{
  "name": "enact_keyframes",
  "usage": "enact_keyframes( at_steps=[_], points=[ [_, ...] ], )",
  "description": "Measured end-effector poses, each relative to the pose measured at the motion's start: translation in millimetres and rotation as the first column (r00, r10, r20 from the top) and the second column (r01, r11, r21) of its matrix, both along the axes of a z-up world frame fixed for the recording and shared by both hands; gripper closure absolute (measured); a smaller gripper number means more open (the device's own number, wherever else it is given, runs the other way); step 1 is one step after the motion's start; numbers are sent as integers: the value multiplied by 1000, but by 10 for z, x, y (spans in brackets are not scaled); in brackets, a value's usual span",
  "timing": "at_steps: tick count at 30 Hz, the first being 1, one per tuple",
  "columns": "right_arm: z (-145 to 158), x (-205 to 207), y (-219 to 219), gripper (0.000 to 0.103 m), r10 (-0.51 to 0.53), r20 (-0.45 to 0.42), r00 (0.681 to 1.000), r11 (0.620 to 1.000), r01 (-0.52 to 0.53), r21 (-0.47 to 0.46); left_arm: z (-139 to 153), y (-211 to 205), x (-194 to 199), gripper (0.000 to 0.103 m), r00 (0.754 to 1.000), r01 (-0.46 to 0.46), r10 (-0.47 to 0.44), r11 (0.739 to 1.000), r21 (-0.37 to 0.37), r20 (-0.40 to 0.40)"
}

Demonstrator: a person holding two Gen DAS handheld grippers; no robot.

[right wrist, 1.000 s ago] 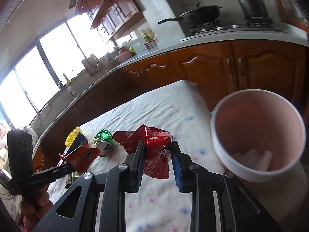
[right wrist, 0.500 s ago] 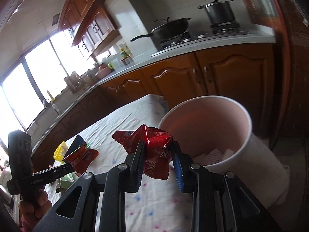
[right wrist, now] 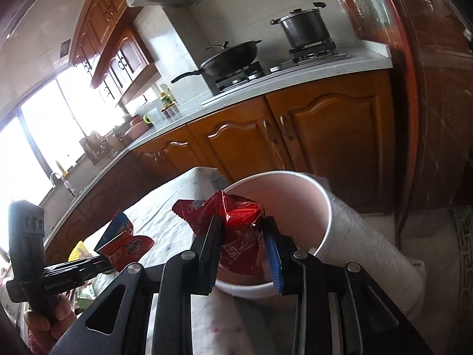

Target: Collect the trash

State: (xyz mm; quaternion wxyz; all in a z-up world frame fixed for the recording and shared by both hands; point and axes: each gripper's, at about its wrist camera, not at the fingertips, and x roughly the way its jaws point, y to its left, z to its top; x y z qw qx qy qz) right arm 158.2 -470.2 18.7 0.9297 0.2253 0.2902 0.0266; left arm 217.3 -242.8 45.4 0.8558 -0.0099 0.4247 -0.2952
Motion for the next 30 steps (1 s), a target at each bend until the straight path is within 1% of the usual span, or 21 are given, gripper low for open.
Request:
enact_keyframes(
  at_steps=[4,12,16,21,27,28,30],
  points=[
    [-35,112,-73,73,-5,-15,1000,1000,5,-7,1,-195,103,95,1000,17,-17,1000,19,-7],
    [-179,297,-199,73,-7,-69,998,1000,8,3,-98,-535,295,95,999,46,-43,994,99,-26],
    [-221,345,-242,73,-6,-86,996,1000,6,4,-173,-648,370,95,998,55,-49,990,129,-45],
    [-258,408,-285,73,-10,-110,994,1000,10,0,-223,-789,453,94,997,60,-52,983,171,-51],
    [-297,487,-303,71,-5,-133,991,1000,4,-9,-283,-855,517,93,997,54,-43,980,193,-63],
    [-304,496,-304,71,-5,-138,990,1000,4,-7,-296,-863,527,92,997,54,-41,979,195,-68],
    [-325,500,-321,68,-9,-142,990,1000,10,4,-326,-860,532,82,996,52,-35,980,192,-88]
  ],
)
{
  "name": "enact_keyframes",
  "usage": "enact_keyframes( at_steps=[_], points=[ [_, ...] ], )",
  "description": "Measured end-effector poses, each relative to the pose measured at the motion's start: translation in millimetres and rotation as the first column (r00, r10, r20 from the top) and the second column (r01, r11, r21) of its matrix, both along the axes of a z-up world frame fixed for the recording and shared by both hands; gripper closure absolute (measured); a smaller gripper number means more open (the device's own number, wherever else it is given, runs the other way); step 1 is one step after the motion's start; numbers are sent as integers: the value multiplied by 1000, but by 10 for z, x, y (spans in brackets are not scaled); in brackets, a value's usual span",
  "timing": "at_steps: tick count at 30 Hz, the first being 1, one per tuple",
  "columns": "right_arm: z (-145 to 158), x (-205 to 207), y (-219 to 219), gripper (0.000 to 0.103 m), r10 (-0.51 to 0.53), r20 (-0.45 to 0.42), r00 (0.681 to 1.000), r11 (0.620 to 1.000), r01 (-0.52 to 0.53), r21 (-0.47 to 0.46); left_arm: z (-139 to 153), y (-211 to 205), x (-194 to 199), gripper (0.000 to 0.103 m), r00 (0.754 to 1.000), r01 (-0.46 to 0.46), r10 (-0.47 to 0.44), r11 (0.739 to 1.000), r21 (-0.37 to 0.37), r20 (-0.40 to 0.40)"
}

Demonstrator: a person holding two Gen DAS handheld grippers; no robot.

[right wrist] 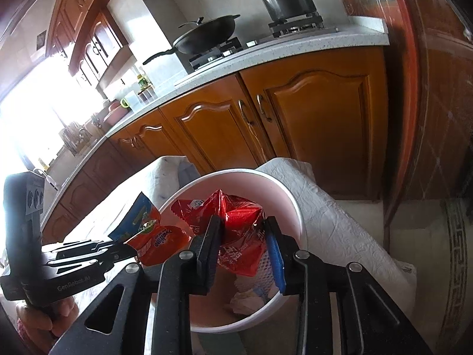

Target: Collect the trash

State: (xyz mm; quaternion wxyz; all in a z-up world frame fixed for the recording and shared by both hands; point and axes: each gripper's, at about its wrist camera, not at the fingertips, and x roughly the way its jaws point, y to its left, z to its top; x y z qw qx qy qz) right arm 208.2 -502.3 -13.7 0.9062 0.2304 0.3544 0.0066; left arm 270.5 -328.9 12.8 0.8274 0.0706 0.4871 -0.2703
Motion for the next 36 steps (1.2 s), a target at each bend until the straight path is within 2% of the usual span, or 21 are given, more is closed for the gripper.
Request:
enact_keyframes(
  at_steps=[2,3,5,10,13,17,22,28,34,36],
  points=[
    [-8,6,-21,67,-4,-5,1000,1000,4,12,1,27,7,63,1000,-16,16,1000,-12,-3],
    [-9,-6,-34,66,-11,-3,1000,1000,11,20,10,38,10,62,1000,-20,20,1000,-17,-2],
    [-4,-23,-41,55,-16,3,1000,999,16,29,25,61,4,62,1000,-24,24,999,-24,-2],
    [20,-68,-63,48,-27,14,1000,999,27,45,75,131,-46,61,999,-30,30,999,-39,10],
    [47,-99,-47,42,-29,25,999,998,28,51,86,207,-85,56,999,-40,40,998,-50,11],
    [79,-144,-7,28,-31,43,999,998,29,64,75,385,-170,56,998,-70,70,994,-85,-7],
    [91,-230,84,15,-37,64,997,997,33,74,43,646,-287,55,993,-118,116,986,-120,-24],
    [107,-342,291,15,-11,74,997,996,5,84,-8,1008,-464,56,984,-178,170,969,-170,-61],
    [124,-464,593,13,40,81,996,994,-48,95,0,1391,-722,56,974,-228,221,954,-193,-57],
    [139,-500,698,13,58,87,994,993,-67,96,8,1541,-810,52,968,-250,243,946,-205,-59]
  ],
)
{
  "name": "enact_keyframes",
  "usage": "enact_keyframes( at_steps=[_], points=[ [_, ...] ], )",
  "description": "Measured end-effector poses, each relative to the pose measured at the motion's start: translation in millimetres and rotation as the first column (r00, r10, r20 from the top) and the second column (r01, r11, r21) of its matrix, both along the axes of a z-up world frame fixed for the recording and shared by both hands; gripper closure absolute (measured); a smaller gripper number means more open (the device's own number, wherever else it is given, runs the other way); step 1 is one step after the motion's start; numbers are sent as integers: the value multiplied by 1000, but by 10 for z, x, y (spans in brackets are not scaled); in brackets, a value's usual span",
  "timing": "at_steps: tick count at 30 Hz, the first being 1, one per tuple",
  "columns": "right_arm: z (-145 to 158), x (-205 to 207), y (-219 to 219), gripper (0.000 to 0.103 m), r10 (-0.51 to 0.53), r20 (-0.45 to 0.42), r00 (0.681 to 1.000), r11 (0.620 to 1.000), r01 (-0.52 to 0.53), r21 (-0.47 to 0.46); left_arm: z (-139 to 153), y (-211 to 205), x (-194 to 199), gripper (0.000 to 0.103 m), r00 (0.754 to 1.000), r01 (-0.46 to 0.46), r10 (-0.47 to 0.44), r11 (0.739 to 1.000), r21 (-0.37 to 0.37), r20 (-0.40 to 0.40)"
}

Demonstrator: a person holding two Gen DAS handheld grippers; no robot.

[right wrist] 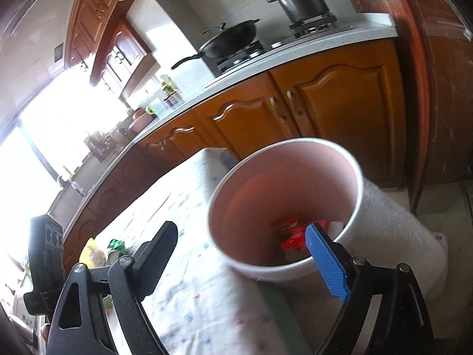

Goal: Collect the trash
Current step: 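Open both tools over the bucket and move them back to the table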

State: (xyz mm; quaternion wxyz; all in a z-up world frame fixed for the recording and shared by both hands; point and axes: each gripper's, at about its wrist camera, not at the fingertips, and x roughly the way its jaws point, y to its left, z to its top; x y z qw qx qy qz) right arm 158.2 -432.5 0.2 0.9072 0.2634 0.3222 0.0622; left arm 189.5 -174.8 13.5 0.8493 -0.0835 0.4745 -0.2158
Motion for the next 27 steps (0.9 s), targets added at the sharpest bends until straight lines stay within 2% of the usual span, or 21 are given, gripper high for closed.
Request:
enact_keyframes(
  at_steps=[12,19,27],
  points=[
    [-10,12,752,13,159,6,987,987,-159,0,50,926,-363,51,988,-156,157,986,-52,14],
    [-9,23,1153,13,236,2,972,972,-236,-8,26,1319,-508,51,977,-213,214,975,-66,6],
    [-18,105,1555,13,315,-14,949,949,-315,-13,67,1684,-660,51,961,-271,273,960,-70,33]
  ],
)
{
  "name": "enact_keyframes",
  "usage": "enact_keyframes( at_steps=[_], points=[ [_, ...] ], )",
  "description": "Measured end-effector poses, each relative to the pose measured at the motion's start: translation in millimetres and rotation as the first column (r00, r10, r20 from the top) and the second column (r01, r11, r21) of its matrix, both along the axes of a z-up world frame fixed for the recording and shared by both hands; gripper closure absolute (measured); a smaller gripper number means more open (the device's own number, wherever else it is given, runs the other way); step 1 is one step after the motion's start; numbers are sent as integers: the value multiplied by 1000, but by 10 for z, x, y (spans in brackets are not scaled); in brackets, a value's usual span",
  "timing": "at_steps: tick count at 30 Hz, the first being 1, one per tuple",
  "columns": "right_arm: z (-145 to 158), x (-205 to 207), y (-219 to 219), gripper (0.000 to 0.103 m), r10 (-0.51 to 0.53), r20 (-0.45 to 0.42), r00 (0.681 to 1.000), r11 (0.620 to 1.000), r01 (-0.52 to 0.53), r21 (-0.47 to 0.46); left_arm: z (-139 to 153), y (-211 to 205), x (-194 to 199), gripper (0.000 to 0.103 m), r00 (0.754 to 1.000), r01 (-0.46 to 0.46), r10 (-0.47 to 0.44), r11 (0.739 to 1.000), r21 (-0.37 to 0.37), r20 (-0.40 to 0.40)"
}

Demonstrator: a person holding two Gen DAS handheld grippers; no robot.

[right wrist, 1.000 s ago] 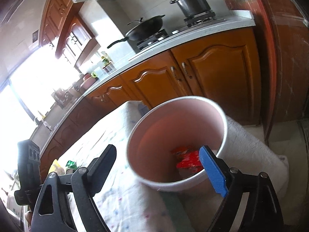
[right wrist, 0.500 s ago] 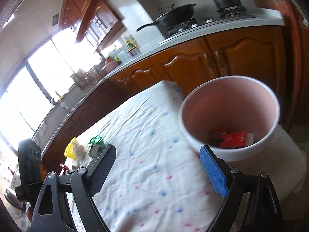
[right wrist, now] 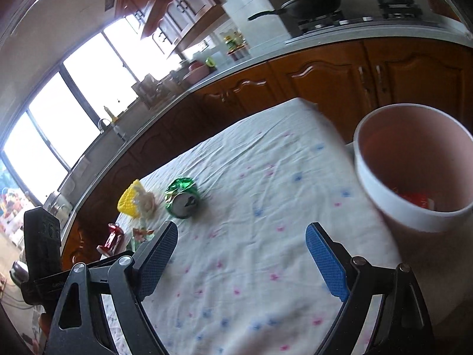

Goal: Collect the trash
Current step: 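Open both tools over the bucket and move them back to the table, then grasp the white crumpled tissue with the left tool while the right tool grasps the green crushed can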

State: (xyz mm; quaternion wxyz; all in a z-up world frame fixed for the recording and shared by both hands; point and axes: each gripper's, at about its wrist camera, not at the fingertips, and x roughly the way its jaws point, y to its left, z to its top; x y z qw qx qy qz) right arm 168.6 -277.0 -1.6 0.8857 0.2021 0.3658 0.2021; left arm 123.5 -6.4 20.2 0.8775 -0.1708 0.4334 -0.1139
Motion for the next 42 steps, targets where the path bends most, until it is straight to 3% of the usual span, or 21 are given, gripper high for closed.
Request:
enact_keyframes(
  at_steps=[19,30,39,42],
  points=[
    [-2,395,849,13,173,-22,985,983,-174,-55,57,1076,181,51,979,-203,203,979,34,15],
    [-93,1130,1175,13,286,-90,954,958,-286,5,-56,1317,869,51,975,-216,220,970,109,-27],
    [-377,1688,1491,14,412,-171,895,911,-409,49,-264,1349,1414,48,970,-219,236,955,199,-65],
    [-497,1763,1519,19,424,-211,881,905,-422,57,-351,1330,1511,48,969,-212,235,950,230,-79]
  ],
)
